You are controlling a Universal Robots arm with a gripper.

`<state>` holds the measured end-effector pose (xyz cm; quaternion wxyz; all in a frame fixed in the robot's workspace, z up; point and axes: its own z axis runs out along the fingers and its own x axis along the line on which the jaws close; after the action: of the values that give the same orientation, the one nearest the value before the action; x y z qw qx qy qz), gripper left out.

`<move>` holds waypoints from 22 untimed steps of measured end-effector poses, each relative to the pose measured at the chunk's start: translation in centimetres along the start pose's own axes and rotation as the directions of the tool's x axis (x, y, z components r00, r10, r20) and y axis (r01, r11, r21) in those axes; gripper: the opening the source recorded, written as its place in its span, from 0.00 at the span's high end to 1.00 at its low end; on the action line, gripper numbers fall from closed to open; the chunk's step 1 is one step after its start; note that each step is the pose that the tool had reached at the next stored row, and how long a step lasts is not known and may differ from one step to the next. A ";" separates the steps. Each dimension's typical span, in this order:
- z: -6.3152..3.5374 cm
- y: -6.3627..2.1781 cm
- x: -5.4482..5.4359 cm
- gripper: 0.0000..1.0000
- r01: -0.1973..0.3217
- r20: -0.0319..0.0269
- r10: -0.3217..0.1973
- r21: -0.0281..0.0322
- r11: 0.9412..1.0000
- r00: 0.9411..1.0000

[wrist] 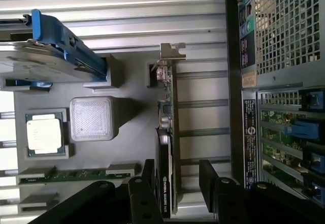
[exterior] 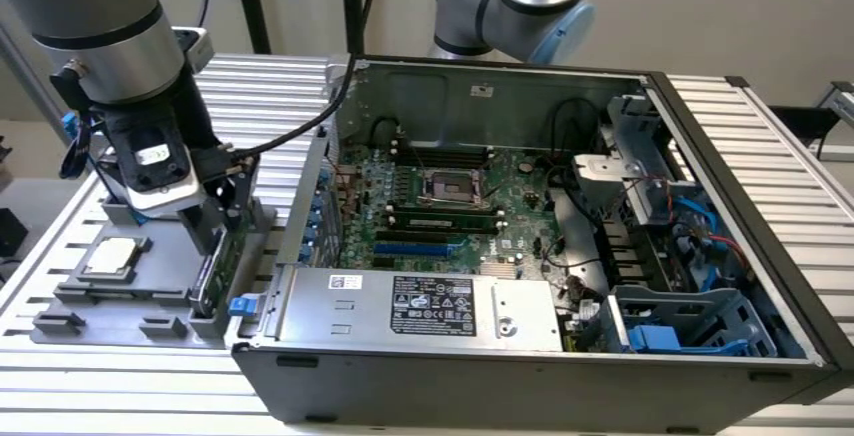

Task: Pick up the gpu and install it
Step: 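Pick up the gpu and move the gpu toward the slot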

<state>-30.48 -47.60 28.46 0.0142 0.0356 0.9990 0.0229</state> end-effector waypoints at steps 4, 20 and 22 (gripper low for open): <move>0.73 -0.03 0.0 0.52 0.000 0.000 0.000 0.000 1.000 1.000; 3.14 -0.09 0.2 0.52 0.000 -0.005 0.000 0.000 1.000 1.000; 3.24 -0.05 0.2 0.52 -0.001 -0.007 0.001 -0.001 1.000 1.000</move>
<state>-30.58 -47.49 25.22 0.0106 0.0358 0.9990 0.0234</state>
